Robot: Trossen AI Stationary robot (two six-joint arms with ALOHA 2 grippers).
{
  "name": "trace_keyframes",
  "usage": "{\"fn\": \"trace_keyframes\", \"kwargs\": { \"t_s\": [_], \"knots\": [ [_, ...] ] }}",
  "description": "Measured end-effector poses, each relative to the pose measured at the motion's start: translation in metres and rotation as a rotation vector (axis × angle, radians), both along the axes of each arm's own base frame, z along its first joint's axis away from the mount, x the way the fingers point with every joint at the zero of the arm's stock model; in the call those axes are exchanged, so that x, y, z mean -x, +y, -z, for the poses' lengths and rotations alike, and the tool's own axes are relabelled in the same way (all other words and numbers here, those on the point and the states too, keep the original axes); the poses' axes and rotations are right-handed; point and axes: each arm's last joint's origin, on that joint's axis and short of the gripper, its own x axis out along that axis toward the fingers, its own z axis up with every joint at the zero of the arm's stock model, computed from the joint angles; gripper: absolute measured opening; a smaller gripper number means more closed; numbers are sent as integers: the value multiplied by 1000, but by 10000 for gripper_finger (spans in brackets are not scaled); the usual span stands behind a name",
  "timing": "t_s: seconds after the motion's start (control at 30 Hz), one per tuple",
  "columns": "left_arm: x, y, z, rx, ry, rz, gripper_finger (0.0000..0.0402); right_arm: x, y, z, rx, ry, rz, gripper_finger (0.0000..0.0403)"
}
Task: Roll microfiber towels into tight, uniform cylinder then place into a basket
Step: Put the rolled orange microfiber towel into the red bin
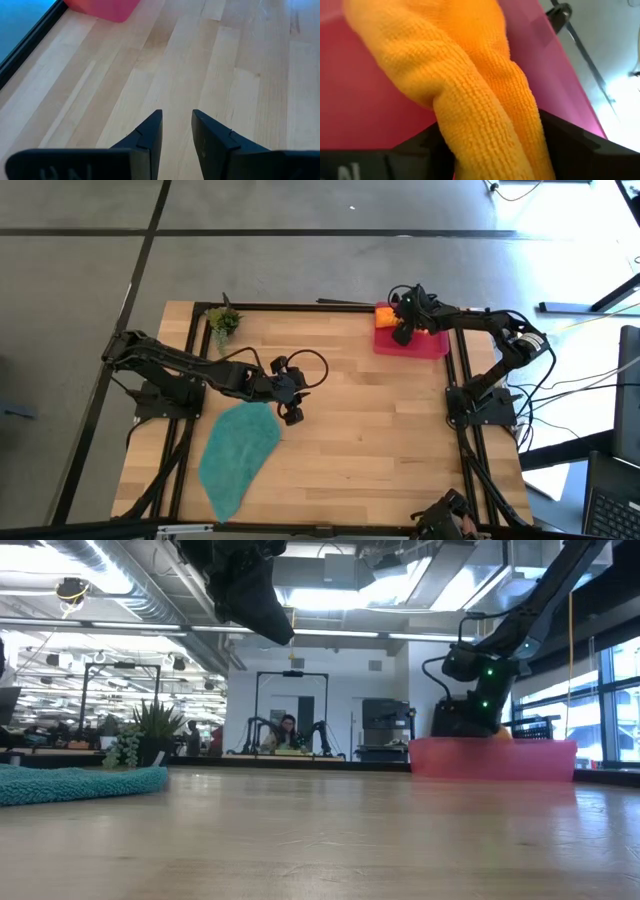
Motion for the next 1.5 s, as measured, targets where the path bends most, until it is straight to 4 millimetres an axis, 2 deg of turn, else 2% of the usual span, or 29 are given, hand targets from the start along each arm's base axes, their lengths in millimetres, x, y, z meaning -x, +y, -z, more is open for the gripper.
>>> {"fn": "trace_keyframes", "kwargs": {
  "t_s": [0.9,1.27,1.37,1.5],
  "knots": [
    [0,0,0,-8,3,7,95,-1,1,1,-35,-51,-4,241],
    [0,0,0,-8,3,7,95,-2,2,1,-52,-66,-18,169],
    [0,0,0,-8,3,7,95,-1,2,1,-54,-69,-10,174],
    [0,0,0,-8,3,7,95,-1,2,1,-56,-77,7,202]
  ]
}}
